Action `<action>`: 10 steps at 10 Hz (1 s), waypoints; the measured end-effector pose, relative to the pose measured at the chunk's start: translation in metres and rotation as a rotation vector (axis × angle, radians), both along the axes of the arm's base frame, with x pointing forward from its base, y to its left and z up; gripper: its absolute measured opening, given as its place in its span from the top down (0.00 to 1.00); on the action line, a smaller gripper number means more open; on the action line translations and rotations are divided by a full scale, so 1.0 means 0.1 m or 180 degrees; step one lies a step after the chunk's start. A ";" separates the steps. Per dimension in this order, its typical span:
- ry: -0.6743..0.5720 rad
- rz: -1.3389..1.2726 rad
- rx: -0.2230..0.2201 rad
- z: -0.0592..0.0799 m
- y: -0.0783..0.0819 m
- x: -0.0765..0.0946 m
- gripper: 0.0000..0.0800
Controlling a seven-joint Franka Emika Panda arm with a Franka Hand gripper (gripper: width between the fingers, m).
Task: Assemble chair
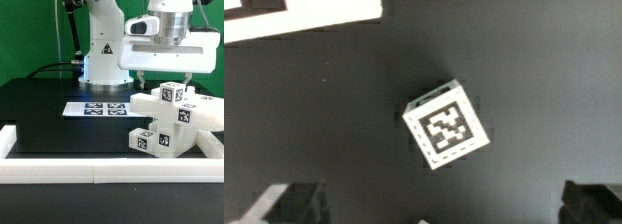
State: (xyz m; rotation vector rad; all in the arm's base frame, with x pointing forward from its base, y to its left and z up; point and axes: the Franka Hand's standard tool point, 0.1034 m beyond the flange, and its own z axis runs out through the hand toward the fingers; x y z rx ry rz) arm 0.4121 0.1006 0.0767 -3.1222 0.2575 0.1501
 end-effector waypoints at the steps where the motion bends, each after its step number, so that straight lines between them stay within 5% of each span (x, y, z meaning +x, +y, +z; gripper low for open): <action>1: 0.0003 0.0000 -0.0002 0.00 0.00 0.00 0.19; 3: -0.0006 0.0131 0.0027 -0.07 -0.11 0.00 0.19; 7: -0.0131 0.0225 -0.0161 -0.40 -0.06 0.02 0.19; 10: -0.0105 0.0158 -0.0194 -0.48 0.03 -0.01 0.19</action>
Offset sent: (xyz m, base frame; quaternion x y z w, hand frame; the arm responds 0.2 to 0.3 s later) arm -0.0013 0.0271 -0.0462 0.0339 0.0492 -0.0273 0.9978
